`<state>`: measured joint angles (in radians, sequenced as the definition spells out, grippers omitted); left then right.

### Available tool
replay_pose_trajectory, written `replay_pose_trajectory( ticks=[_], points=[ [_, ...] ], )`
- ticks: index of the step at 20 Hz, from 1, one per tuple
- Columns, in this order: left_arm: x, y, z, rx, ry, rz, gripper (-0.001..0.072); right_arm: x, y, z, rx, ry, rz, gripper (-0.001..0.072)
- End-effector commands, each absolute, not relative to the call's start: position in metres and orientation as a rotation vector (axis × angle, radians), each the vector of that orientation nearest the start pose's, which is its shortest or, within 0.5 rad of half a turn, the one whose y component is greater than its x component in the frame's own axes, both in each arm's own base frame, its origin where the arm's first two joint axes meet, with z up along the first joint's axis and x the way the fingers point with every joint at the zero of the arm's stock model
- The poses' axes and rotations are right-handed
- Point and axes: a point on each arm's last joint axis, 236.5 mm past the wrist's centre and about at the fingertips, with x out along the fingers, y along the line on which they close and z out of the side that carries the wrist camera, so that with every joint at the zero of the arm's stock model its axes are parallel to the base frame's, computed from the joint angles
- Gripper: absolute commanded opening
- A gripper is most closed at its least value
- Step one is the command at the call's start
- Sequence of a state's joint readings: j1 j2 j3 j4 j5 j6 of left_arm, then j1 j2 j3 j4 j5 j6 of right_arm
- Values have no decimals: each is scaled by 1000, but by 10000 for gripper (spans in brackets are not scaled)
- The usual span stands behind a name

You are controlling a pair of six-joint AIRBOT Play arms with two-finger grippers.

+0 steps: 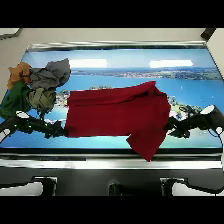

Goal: Fold the shirts.

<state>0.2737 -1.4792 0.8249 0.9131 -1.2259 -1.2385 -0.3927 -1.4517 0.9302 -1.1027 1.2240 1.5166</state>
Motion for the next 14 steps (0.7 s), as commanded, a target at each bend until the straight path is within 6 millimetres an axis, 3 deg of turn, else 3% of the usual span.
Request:
replay_pose_trajectory(
  ticks=[1, 2, 4, 6, 8, 9, 10, 11, 12, 13, 14],
  points=[
    [292, -60, -105, -714, 1610, -303, 29, 328, -20, -108, 833, 1498, -81, 168],
    [295, -60, -102, -712, 1606, -311, 29, 337, -21, -104, 844, 1460, -82, 44],
    [313, -56, -80, -677, 1554, -342, 27, 353, -25, -79, 792, 1417, -29, 43],
    [360, -47, -21, -577, 1360, -362, 25, 379, -32, -17, 680, 1305, 60, 43],
    [413, -37, 94, -459, 1036, -353, 25, 414, -46, 92, 510, 1048, 110, 43],
    [428, -34, 169, -402, 850, -343, 26, 426, -52, 170, 395, 853, 119, 43],
    [428, -32, 259, -334, 631, -334, 26, 426, -56, 261, 278, 626, 101, 43],
    [411, -32, 351, -263, 407, -322, 27, 411, -56, 349, 172, 395, 72, 44],
    [382, -33, 427, -194, 209, -301, 27, 377, -52, 436, 55, 163, 30, 44],
    [342, -36, 494, -127, 25, -277, 26, 336, -45, 500, -32, -12, -15, 43],
    [301, -40, 536, -85, -101, -258, 26, 291, -36, 545, -79, -146, -59, 43]
  ],
)
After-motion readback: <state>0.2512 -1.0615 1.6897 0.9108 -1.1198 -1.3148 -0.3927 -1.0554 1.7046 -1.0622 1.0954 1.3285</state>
